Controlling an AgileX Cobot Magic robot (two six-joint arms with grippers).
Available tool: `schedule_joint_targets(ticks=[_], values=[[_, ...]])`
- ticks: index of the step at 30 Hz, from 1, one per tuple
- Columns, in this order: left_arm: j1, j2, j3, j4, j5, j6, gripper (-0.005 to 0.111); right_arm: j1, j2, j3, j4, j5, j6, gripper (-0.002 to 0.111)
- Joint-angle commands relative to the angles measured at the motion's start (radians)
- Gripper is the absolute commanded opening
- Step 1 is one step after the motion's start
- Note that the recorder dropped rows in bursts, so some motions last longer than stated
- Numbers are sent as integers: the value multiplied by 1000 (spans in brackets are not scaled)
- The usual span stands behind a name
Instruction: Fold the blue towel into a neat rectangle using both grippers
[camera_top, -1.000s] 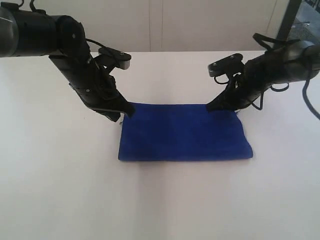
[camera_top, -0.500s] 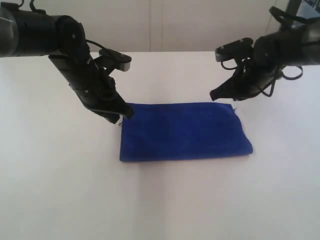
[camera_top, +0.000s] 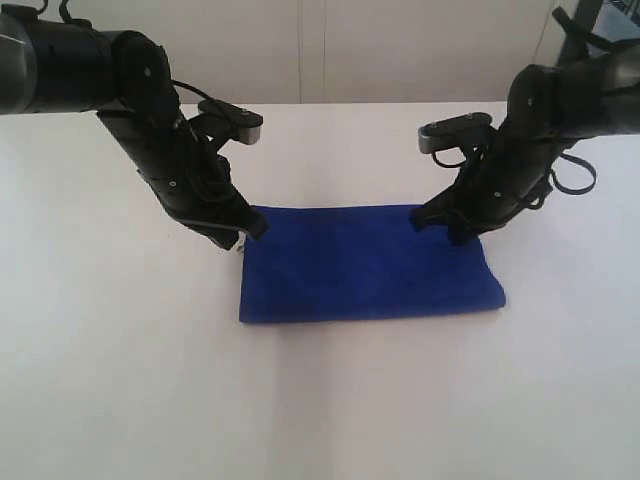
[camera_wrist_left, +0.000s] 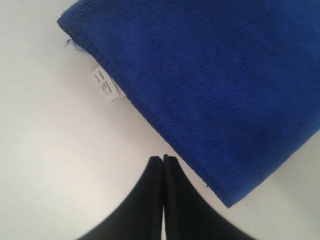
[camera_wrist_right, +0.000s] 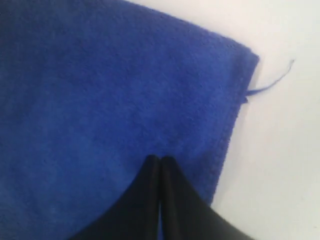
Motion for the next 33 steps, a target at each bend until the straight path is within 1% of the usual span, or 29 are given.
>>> schedule_joint_targets(ticks=[1,10,13,22,26,33], values=[[3,-4,-3,-13,24,8,0,-9,23,1,-104,16,57,0],[3,-4,-3,-13,24,8,0,-9,45,1,-117,-1,73,0],[3,-4,-3,-13,24,8,0,-9,47,1,-151,-1,73,0],[3,-4,-3,-13,21,8,0,-9,-35,-71,-169,36,75,0],[3,-4,-3,-13,11,8,0,-9,-19,-69,-167,-7,75,0],[3,-4,-3,-13,9,8,0,-9,87,-69,-168,-120,75,0]])
